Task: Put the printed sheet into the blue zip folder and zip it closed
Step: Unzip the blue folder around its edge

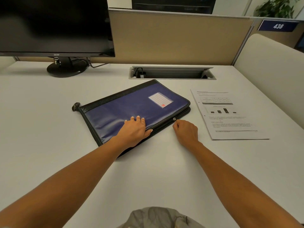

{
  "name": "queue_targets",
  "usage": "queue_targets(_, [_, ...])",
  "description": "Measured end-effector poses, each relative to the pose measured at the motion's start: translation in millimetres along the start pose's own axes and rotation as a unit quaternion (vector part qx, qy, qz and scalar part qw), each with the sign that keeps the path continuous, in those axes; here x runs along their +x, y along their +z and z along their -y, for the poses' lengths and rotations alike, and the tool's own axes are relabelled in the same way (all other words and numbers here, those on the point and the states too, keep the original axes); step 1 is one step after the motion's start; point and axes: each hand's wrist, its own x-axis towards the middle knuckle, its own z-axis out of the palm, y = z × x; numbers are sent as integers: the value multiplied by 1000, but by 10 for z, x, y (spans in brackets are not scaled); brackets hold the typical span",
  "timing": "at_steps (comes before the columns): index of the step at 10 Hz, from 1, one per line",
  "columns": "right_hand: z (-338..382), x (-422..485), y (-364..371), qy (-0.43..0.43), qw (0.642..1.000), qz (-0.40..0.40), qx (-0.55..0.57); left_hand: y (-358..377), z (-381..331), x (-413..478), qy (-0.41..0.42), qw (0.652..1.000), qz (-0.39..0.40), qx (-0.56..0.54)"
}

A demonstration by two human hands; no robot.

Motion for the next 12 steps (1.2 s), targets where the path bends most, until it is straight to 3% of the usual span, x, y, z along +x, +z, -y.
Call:
queue_targets(3, [336, -323, 117, -89, 995, 40, 2, 15, -64, 64, -17, 1000, 2, 4])
queue_targets(12, [325, -318, 68, -156, 984, 84, 7, 85, -51, 74, -29, 1000, 9, 6])
